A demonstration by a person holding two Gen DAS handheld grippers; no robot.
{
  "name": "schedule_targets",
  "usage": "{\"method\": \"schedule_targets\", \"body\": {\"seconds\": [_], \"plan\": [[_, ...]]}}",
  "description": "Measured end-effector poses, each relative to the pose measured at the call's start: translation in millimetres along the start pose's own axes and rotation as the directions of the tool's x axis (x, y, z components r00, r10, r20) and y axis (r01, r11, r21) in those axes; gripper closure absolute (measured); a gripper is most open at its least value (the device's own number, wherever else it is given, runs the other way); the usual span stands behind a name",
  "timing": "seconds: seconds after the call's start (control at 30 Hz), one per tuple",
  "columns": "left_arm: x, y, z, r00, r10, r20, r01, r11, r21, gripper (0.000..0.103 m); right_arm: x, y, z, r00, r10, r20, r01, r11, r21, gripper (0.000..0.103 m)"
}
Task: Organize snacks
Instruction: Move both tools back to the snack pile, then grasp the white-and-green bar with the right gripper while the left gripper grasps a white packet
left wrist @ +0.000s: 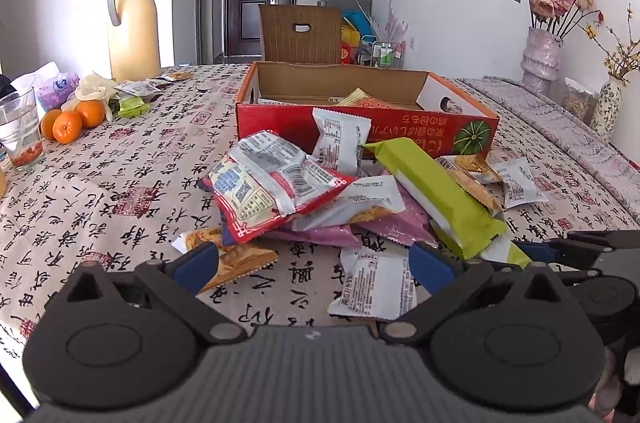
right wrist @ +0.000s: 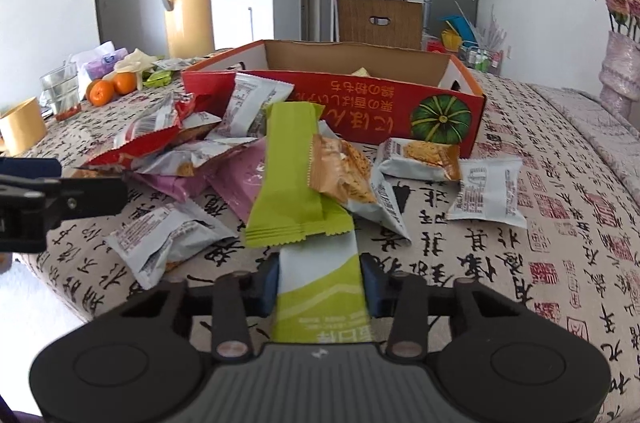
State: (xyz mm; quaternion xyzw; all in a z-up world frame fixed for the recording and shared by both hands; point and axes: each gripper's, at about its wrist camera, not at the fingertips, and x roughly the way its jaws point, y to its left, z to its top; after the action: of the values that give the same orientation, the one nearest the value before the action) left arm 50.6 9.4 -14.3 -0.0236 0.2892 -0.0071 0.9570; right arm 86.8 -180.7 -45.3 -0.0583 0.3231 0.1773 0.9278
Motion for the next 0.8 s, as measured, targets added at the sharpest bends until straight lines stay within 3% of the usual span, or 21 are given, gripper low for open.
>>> {"method": "schedule_targets", "body": {"seconds": [0.17,0.8], "plan": [[0.4,-5.3,-2.8,1.0,-0.008,-0.011,0.009,1.0,0.011,0.0,-1.4,0.2,0.2,1.0,-0.006,0.011,0.006,1.0,-0.018,0.069],[28.4,-33.6,-7.2,0.995,-0.005,-0.1,0.01,0.998,0.058,0.0,-45.8,-47.5,-3.3,0.978,-0.109,0.175,0.082,0.984,0.157,0.07]]}}
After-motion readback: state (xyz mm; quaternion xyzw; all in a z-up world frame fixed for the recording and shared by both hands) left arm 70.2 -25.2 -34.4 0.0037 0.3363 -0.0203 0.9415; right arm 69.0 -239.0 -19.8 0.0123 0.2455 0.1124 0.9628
